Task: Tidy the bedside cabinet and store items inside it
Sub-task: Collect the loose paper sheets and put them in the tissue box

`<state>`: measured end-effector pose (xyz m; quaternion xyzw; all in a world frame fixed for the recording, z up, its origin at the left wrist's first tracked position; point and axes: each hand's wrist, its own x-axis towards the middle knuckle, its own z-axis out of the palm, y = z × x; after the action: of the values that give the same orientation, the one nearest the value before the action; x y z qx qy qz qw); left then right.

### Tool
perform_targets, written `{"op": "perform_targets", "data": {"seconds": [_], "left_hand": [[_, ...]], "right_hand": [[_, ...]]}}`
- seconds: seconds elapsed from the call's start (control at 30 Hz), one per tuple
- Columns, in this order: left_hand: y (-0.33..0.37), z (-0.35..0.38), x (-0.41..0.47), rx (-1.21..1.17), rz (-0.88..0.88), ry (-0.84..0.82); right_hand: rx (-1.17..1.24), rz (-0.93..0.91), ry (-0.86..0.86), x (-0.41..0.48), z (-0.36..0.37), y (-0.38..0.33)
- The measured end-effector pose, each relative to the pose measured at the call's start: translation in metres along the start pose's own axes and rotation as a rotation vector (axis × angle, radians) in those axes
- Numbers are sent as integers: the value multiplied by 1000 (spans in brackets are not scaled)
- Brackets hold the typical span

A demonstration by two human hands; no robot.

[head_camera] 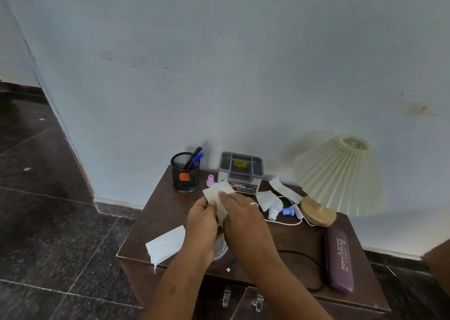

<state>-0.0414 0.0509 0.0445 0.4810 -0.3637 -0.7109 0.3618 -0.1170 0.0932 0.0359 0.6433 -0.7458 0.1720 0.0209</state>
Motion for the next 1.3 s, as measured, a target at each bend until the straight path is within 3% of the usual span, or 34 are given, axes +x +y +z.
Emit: {"op": "perform_targets", "data": {"seconds": [0.2,0.47,0.6,0.73,0.87,0.93,1.07,1.3], "left_hand": [[2,-1,2,45,-5,30],[4,2,-1,-15,10,12],[3,1,0,-22,19,-9],[2,-4,2,-31,23,5],[0,-6,6,-44,32,15],[-2,-5,8,-51,36,17],[-6,-2,10,-61,4,8],[-7,1,12,-70,-16,5]], "right_hand": [[-55,-81,138,2,10,-4],[52,-112,254,9,16,1],[157,-6,117,8,12,2],[529,72,-113,2,-5,2],[850,219,-189,5,-16,20],[938,356,-122,9,-17,38],[820,595,10,12,-7,90],[651,743,-160,14,29,135]]}}
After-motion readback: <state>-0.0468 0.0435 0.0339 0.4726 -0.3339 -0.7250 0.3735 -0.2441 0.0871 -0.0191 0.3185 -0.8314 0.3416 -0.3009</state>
